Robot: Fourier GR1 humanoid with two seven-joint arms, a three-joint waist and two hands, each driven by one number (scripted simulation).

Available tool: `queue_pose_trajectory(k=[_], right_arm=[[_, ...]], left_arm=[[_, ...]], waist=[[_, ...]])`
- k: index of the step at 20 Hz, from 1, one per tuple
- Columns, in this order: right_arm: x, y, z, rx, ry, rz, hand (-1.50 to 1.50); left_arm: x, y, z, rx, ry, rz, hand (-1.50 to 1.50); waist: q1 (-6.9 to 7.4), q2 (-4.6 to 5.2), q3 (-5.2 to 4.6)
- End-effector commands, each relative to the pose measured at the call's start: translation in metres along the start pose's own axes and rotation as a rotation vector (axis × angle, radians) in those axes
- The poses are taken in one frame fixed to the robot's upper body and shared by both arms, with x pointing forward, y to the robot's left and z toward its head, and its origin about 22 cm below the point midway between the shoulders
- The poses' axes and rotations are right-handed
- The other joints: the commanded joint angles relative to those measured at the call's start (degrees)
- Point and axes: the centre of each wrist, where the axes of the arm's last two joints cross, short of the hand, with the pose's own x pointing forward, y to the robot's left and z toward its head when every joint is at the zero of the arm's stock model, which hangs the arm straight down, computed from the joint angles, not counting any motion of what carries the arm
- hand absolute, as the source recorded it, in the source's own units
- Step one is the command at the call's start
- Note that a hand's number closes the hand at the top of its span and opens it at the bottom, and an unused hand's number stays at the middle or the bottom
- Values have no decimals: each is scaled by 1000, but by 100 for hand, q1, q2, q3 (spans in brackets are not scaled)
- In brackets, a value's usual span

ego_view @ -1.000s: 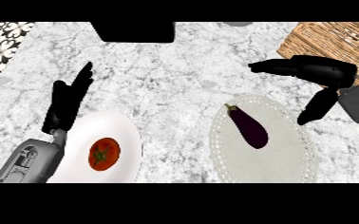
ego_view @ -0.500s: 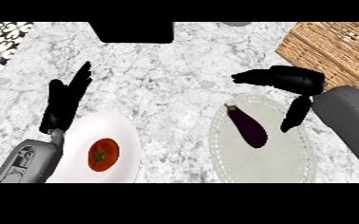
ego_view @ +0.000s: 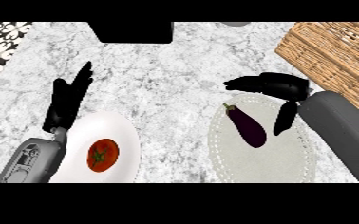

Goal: Pick the eggplant from the placemat and place it in the basket

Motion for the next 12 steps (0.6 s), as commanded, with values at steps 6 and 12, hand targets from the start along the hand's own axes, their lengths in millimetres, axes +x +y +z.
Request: queue_pose_trajectory(k=[6,12], right_arm=[[0,31,-6,74,-69,-66,-150],[1,29,-28,117,-14,-55,-150]], left_arm=[[0,-4,9,0,8,-5,0],[-10,11,10,-5,13,-6,0]], waist=[[-53,-20,-1],[-23,-12,-2]])
